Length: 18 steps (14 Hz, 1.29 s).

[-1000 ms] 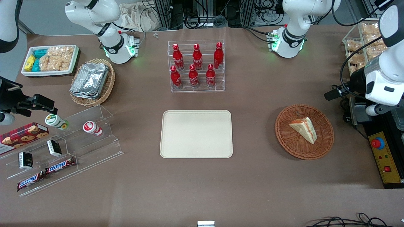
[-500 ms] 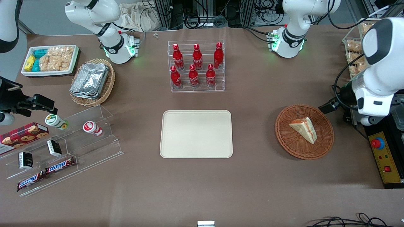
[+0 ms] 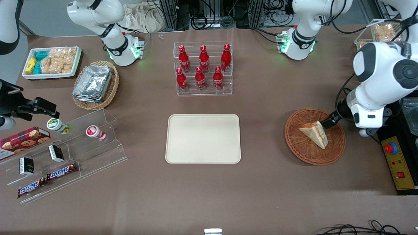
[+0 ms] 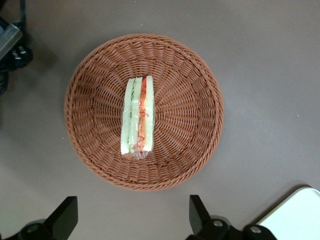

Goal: Place sandwich from basket to tray
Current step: 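Lower the open left gripper onto the wrapped sandwich and close it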

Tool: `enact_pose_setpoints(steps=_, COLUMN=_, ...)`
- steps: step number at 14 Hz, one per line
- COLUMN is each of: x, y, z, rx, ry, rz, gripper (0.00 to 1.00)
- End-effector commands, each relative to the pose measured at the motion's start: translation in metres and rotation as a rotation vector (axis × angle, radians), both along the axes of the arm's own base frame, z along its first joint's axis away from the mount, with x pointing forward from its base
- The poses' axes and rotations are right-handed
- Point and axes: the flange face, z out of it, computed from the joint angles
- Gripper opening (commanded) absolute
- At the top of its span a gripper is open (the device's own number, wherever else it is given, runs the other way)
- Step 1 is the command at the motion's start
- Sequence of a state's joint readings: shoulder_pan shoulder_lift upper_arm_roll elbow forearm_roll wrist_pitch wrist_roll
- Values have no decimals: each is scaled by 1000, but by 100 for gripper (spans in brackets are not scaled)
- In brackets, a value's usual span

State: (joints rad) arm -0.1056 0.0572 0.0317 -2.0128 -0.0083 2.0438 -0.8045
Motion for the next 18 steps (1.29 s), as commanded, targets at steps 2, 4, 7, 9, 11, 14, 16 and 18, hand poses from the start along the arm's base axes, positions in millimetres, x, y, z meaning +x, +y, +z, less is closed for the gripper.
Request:
enact_pose_setpoints(steps=2, x=-7, y=2, z=-41, rx=17, ry=-28, rz=45, gripper=100)
enact_pose_setpoints(steps=4, x=-3, y=1, z=-64, rx=19, ry=-19, rz=54, gripper=100)
enact_pose_setpoints(steps=7, x=0, y=1, z=-85, rx=22, ry=-10, rz=55, gripper=100)
enact_pose_setpoints(steps=9, x=1, y=1, z=-100, rx=28, ry=3, rz=55, gripper=100)
enact_pose_setpoints(steps=11, x=2, y=6, z=-108, rx=37, ry=13, rz=71, gripper=100)
enact_pose_setpoints(steps=14, x=3, y=11, z=-125, rx=41, ry=23, rz=87, gripper=100)
enact_pose_setpoints(steps=16, x=3, y=12, z=-133, rx=45, ry=37, rz=90, gripper=100)
enact_pose_setpoints(steps=18, x=4, y=12, z=-140, rx=44, ry=37, rz=93, gripper=100)
